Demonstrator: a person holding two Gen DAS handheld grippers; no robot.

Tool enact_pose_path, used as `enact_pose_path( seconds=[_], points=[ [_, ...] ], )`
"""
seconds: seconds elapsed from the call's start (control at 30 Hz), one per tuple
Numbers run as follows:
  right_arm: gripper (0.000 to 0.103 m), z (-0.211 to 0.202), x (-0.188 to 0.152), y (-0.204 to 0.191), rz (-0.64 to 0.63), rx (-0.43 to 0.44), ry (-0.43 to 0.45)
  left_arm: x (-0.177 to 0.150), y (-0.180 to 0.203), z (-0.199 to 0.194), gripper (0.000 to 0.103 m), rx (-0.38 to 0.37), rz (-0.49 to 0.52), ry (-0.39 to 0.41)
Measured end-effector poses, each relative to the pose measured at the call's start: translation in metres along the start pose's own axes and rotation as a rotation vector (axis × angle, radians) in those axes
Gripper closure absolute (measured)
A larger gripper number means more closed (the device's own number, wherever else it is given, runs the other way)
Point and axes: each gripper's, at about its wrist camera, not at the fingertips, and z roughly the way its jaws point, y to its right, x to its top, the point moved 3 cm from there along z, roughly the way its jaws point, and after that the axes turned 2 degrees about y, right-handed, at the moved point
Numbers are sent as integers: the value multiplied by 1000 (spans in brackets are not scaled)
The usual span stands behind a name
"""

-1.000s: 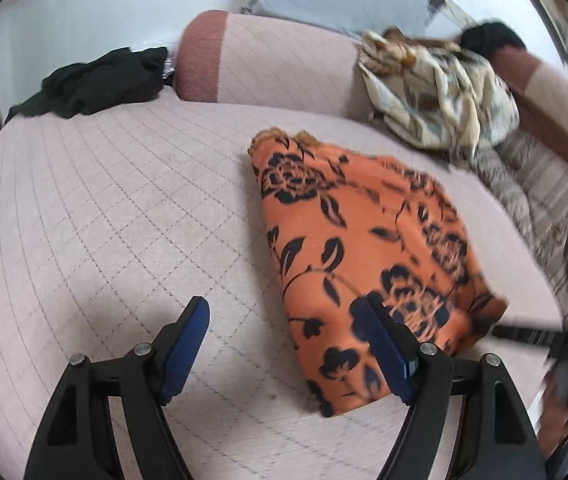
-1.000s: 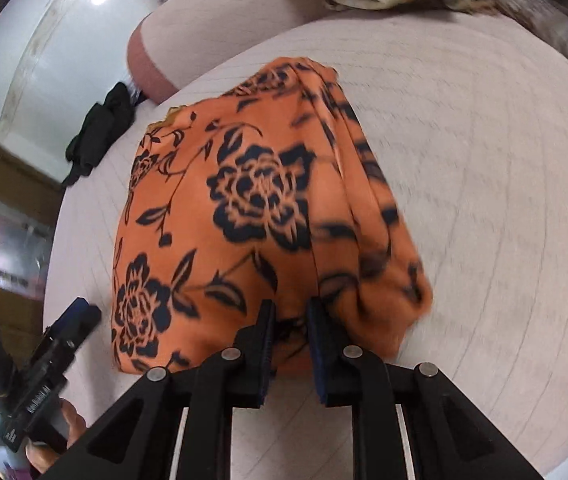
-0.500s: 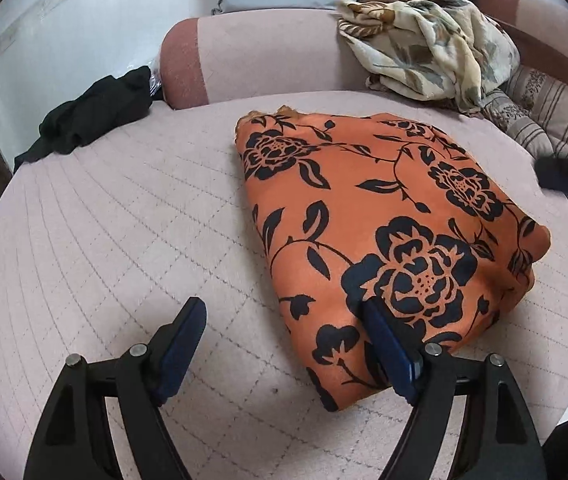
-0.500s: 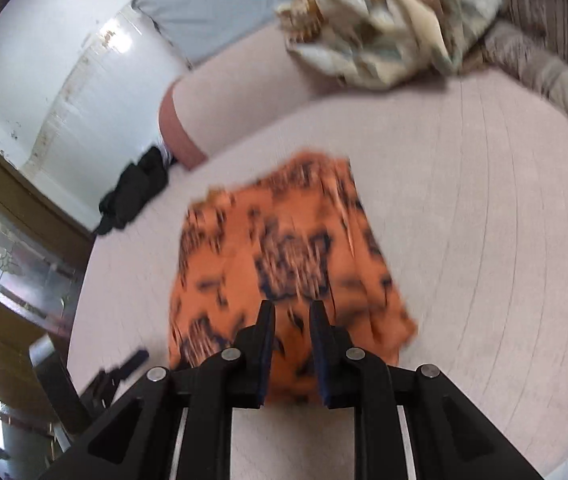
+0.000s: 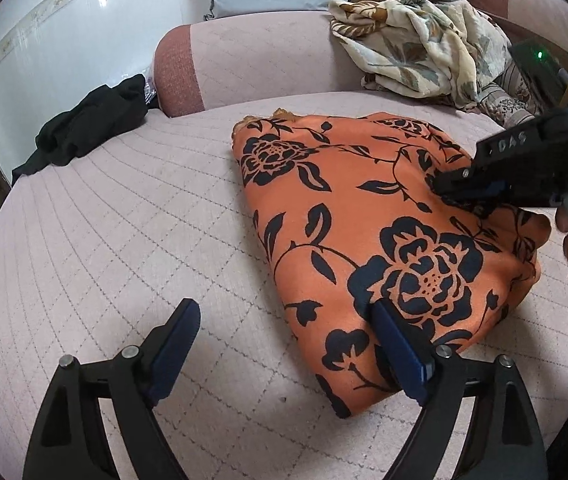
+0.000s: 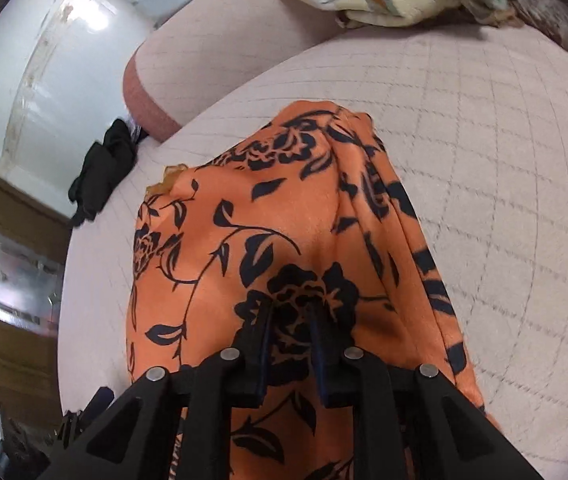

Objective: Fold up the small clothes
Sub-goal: 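Tuck the bundle side with the right tool and straighten it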

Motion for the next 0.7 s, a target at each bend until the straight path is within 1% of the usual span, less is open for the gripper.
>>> enact_pose_path(
  seconds=[0.07,0.13,0.2,0.27,0.33,0.37,0.4,0.43,0.47,0.5,0.6,0.7],
  points=[
    [82,-3,4,-1,-15,17,6,1,0,1,13,-1,-12,-10],
    [82,-5,5,3,27,41,9,1,-1,1,12,2,-19,-12],
    [80,-12,8,1,35,65,20,1,0,1,12,6,-16,-11],
    [80,-24,11,-6,1,63,69,1,0,2,11,13,-23,-16],
    [80,-32,11,-10,0,69,104,1,0,2,11,14,-31,-20],
    [72,-33,11,-11,15,87,107,1,0,2,11,14,-34,-22],
    [44,-29,10,-10,27,88,91,0,0,2,11,14,-35,-23],
    [27,-24,10,-9,40,74,74,0,0,2,11,13,-36,-24],
    [22,-20,8,-6,58,60,64,0,-1,2,11,12,-37,-25],
    [22,-16,6,-6,59,55,58,1,-1,3,11,13,-38,-26],
    [22,-15,6,-15,-4,26,53,2,-2,3,11,10,-42,-33],
    [22,-23,8,-14,20,70,79,2,-1,4,11,9,-45,-38]
  ],
)
